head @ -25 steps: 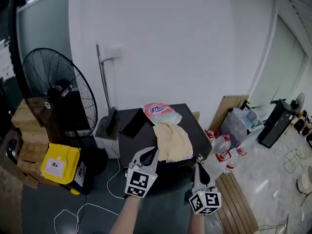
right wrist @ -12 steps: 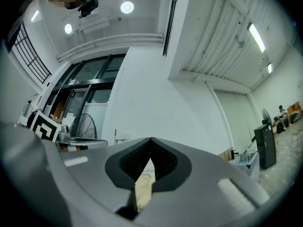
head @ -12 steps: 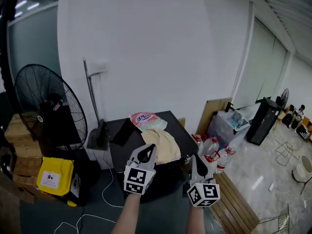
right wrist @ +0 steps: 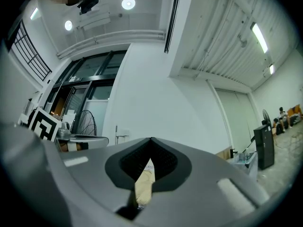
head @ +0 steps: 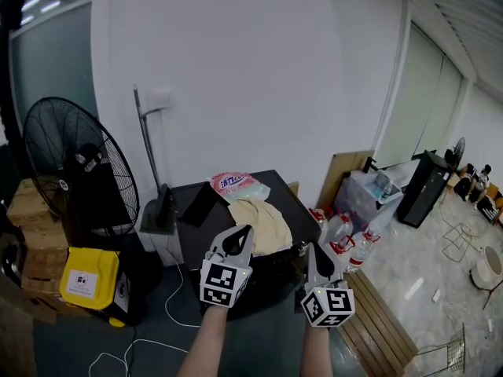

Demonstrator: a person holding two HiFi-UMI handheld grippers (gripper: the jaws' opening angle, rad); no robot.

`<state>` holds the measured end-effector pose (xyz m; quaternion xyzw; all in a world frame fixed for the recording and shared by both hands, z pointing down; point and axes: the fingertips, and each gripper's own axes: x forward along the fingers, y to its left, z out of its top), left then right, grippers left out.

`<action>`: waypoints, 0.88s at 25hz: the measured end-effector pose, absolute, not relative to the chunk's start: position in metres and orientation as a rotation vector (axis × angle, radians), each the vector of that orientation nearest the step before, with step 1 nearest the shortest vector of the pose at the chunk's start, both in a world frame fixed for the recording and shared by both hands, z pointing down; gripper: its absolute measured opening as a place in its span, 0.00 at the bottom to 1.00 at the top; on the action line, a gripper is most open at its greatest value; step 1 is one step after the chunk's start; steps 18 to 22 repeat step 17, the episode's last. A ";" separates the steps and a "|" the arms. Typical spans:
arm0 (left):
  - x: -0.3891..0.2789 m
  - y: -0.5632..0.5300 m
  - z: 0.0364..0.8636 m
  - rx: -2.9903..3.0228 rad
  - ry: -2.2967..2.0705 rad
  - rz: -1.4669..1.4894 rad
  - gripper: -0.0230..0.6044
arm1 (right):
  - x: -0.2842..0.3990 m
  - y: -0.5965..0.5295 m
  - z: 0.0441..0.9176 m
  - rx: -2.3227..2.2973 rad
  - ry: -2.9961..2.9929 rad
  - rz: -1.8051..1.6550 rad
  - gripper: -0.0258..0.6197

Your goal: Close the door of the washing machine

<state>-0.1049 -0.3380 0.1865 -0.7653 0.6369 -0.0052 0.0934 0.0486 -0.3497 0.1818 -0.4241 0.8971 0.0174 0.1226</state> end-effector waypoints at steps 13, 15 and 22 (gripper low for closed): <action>-0.102 -0.336 0.188 -2.280 1.891 -0.020 0.04 | 0.049 -0.348 0.184 -1.231 2.626 0.040 0.06; -0.102 -0.336 0.188 -2.280 1.893 -0.018 0.04 | 0.048 -0.348 0.183 -1.229 2.628 0.041 0.06; -0.102 -0.336 0.188 -2.281 1.895 -0.018 0.04 | 0.049 -0.348 0.183 -1.228 2.628 0.040 0.06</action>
